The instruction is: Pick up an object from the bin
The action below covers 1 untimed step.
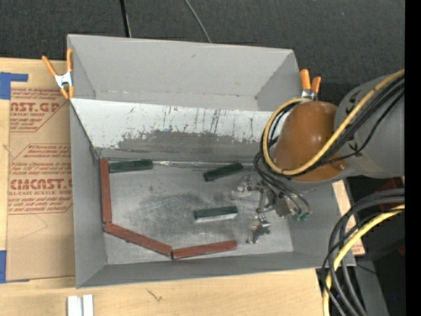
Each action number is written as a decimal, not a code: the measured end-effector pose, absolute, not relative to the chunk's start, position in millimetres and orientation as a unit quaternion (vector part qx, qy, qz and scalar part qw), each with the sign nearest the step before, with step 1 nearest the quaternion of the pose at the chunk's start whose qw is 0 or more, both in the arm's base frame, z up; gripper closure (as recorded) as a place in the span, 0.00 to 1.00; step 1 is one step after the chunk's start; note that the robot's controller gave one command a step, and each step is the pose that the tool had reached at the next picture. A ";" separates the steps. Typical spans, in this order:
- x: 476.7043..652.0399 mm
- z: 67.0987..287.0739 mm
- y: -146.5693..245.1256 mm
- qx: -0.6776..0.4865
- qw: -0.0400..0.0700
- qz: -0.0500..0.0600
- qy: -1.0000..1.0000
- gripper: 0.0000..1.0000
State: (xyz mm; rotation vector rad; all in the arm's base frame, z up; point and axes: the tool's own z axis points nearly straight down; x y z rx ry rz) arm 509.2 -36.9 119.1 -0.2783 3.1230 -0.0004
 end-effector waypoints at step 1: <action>510.2 74.8 -28.1 -0.086 0.002 0.000 0.996 1.00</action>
Offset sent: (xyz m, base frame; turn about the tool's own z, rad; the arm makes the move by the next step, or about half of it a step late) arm 0.0000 0.0000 0.0000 0.0000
